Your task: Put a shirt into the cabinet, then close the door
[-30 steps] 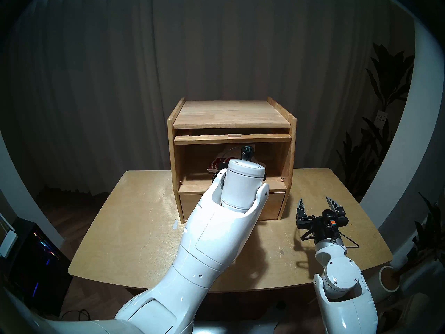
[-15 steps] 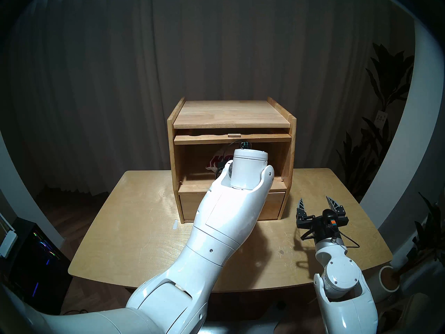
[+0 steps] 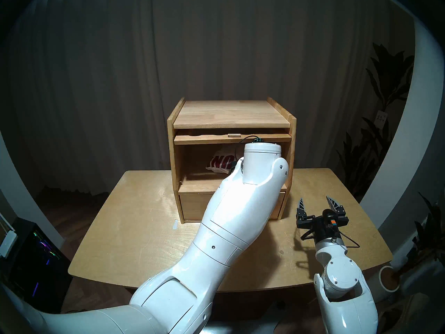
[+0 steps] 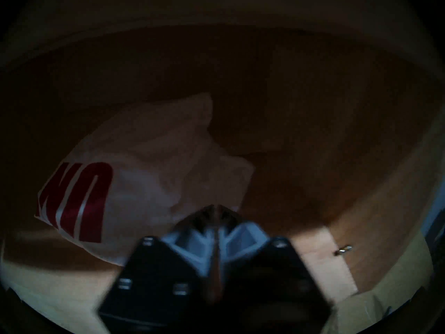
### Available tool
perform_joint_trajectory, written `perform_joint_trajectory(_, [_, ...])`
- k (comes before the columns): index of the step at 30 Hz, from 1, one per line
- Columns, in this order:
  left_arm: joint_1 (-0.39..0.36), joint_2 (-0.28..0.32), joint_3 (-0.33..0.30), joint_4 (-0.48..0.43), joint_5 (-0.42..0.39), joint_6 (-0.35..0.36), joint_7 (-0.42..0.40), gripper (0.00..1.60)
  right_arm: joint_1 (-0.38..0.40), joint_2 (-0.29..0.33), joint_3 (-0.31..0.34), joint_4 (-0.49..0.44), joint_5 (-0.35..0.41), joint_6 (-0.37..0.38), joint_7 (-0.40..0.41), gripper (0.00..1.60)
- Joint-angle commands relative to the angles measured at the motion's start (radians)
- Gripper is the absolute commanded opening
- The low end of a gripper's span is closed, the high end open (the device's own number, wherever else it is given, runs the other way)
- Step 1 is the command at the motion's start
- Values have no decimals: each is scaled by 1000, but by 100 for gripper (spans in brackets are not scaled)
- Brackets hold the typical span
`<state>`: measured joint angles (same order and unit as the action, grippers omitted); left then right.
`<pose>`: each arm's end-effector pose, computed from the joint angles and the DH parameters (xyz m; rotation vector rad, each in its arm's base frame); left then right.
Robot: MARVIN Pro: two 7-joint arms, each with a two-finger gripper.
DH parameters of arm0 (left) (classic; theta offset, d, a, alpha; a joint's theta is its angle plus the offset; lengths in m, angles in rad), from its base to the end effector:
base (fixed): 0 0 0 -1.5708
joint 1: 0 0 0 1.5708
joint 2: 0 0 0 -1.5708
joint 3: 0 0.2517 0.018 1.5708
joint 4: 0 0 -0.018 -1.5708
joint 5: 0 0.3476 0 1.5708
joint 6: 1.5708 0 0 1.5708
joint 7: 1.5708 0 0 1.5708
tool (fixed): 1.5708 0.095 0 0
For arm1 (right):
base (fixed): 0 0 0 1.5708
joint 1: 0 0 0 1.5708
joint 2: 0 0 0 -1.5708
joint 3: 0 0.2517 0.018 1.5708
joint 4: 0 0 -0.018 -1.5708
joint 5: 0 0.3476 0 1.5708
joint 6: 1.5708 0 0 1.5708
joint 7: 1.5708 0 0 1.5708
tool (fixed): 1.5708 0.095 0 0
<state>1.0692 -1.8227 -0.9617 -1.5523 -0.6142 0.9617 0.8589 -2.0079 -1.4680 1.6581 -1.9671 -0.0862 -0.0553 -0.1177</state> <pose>0.4449 -0.2875 -0.0954 2.6471 -0.2391 1.4582 0.3507 -0.0573 -0.2595 2.0085 0.0690 2.0698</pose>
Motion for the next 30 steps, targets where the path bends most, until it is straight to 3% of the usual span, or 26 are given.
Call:
perform_joint_trajectory(1, [19,30,73,-99,-35,-2,-3,160,5,1,0,-8,0,-3,0,160])
perform_joint_trajectory(15, [26,52,182,-279,-137,-2,-42,160,7,1,0,16,0,-2,-1,160])
perform_joint_trajectory(30, [-52,-4,207,-463,-252,-2,-127,160,10,2,-1,38,1,-3,-2,160])
